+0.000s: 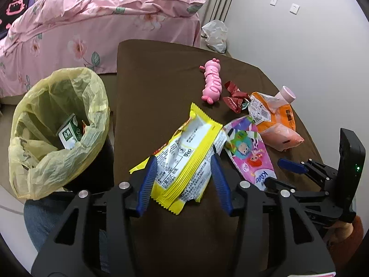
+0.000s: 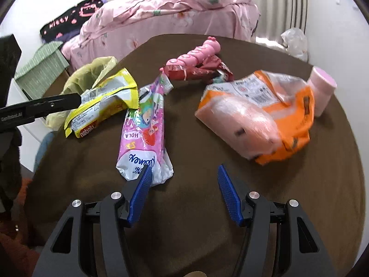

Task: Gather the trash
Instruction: 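Grasp the pink candy wrapper with the right tool while the left tool holds its bag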

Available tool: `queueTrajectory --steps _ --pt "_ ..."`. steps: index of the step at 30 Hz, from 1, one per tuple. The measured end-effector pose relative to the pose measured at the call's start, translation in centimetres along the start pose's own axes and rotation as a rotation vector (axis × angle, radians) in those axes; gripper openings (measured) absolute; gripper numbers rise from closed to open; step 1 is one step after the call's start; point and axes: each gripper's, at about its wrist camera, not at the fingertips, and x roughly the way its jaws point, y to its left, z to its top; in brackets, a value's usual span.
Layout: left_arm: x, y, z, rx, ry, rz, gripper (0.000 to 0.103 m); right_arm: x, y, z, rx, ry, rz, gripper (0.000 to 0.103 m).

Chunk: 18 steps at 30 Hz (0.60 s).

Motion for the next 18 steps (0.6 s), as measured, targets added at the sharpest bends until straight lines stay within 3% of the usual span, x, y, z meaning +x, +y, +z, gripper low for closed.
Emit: queueTrajectory --steps 4,7,12,14,15,17,18 --pt "-0.4 0.0 0.2 0.023 -0.031 0.005 0.048 -0.2 0.0 -0.4 0.014 -0.016 -0.002 0.056" --pt "-1.1 0.7 0.3 0.027 -0.075 -0.011 0.048 -0.4 0.6 -0.2 -0.008 0.021 -0.015 0.056" --pt "-2.5 2.9 0.3 -0.019 -0.137 -0.122 0.059 -2.3 2.0 0.0 -0.025 -0.091 0.05 0.056" --pt "-2.6 3.3 0.4 -0.03 -0.145 -0.154 0.065 -1.4 2.0 0.7 0.008 -0.082 0.058 0.056" --pt "-2.7 3.3 0.4 -0.022 -0.148 -0.163 0.067 -0.7 1.8 1.0 0.031 -0.068 0.063 0.054" --pt "-2.6 2.8 0.4 0.014 -0.138 -0.154 0.067 0.4 2.0 1.5 0.036 -0.032 0.071 0.036" --pt "-2.5 2.6 0.4 0.036 -0.131 -0.144 0.067 0.8 2.1 1.4 0.03 -0.02 0.075 0.018"
